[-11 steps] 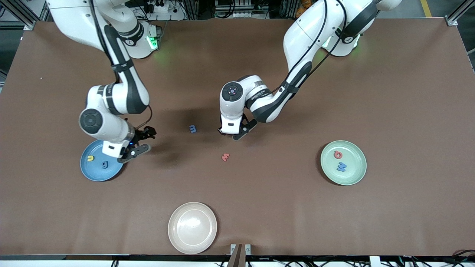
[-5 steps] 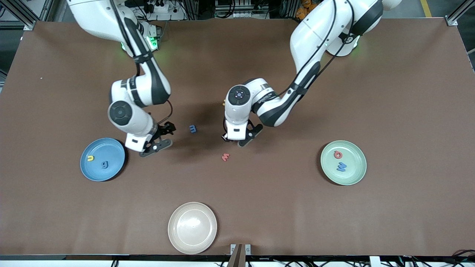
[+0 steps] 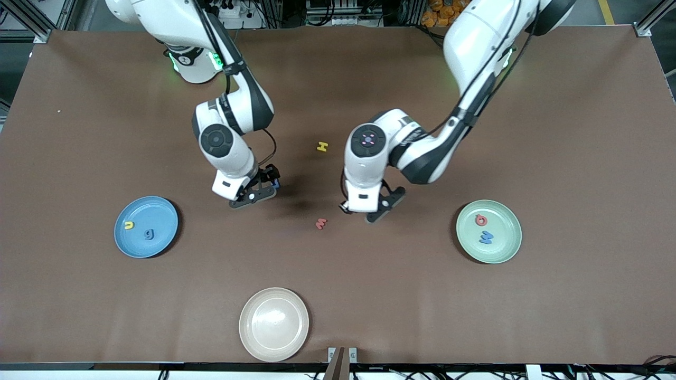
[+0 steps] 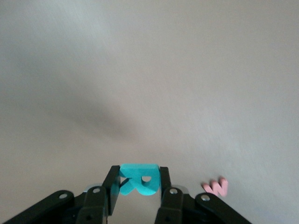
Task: Sort upper and lower case letters into plates
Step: 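Carry the teal R to the green plate while the right gripper grasps the e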
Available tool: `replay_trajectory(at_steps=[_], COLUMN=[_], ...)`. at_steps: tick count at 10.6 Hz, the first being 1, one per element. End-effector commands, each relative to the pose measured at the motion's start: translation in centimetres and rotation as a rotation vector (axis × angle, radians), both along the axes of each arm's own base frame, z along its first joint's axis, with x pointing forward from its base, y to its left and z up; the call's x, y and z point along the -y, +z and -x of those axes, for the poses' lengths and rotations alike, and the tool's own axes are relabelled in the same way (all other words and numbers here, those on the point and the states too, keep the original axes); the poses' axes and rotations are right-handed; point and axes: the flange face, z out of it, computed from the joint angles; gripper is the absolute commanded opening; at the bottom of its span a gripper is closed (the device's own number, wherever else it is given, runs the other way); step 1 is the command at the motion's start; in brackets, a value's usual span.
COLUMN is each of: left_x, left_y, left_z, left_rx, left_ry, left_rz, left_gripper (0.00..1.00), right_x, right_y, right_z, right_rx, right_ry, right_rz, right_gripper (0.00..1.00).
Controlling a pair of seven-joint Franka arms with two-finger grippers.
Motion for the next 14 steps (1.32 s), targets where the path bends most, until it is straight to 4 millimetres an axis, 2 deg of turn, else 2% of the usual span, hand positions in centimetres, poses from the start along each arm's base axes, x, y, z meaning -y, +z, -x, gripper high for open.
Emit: replay_trajectory(at_steps=[1,4,6,9,11,12,13,14], left_x=[-5.1,-12.2,-16.5,-22.0,-24.6,-25.7,-26.8,-27.6], left_y=[2.5,4.2,4.0,4.0,3.6,3.7,3.6,3.3], left_z=[-0.6,-2.5,-3.5,-4.5,-5.2,-5.6,-5.9,-5.9], left_rx=[-0.012,-0.047,-0.076,-0.107,-0.123,-0.124,-0.127,-0.135], left_ry=[-0.056,-0.106,-0.136,-0.177,-0.185,-0.185,-0.191,-0.203], left_rz=[-0.037,-0.089,-0.112,-0.129,-0.130,-0.129,-0.128,-0.128], left_gripper=[0.00,0.00,0.00,0.00,0.00,0.00,0.00,0.00], right_x=[-0.3,-1.6,-2.4,-2.5,-2.6,-2.5,-2.5,-2.6], right_y=[-1.7,-4.3,-5.3,-6.2,-6.3,-6.5,-6.7,-6.8], right_z=[1.3,3.3,3.9,4.2,4.2,4.2,4.2,4.2], right_rx=[0.017,0.046,0.039,0.030,0.037,0.039,0.042,0.048], right_ry=[-0.012,-0.014,-0.037,-0.054,-0.058,-0.058,-0.057,-0.056], right_rz=[0.003,0.013,0.020,0.029,0.027,0.028,0.028,0.026], right_gripper=[1.00,1.00,1.00,1.00,1.00,0.82,0.40,0.10])
